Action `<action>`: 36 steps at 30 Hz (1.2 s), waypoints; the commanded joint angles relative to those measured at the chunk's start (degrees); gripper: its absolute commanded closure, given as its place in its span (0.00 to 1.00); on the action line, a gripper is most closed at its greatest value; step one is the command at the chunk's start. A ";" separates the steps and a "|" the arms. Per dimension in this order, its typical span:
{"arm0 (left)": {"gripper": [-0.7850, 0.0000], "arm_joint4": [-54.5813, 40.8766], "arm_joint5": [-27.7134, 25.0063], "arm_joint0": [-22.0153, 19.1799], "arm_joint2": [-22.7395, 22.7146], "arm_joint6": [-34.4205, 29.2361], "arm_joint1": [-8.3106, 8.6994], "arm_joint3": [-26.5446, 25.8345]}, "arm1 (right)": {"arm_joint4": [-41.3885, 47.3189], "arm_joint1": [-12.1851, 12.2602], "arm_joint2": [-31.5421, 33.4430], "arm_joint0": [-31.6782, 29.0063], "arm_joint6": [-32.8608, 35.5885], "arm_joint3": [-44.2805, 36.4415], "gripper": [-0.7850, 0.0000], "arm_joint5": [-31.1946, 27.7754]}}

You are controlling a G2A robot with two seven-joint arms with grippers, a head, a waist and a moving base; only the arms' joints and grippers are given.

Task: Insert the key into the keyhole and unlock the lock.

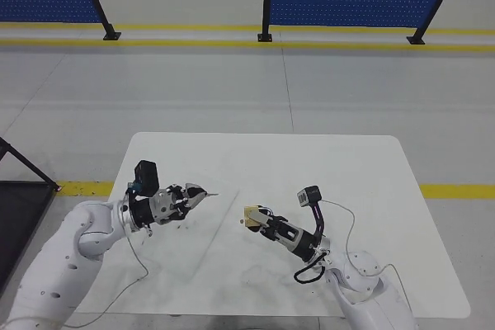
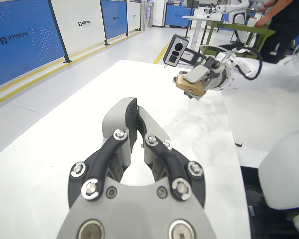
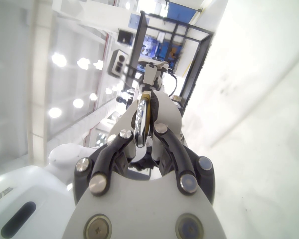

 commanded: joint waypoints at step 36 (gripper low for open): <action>1.00 70.63 39.11 -12.52 15.43 71.79 7.99 12.96 | 0.00 0.00 0.00 0.00 0.00 0.00 1.00 0.00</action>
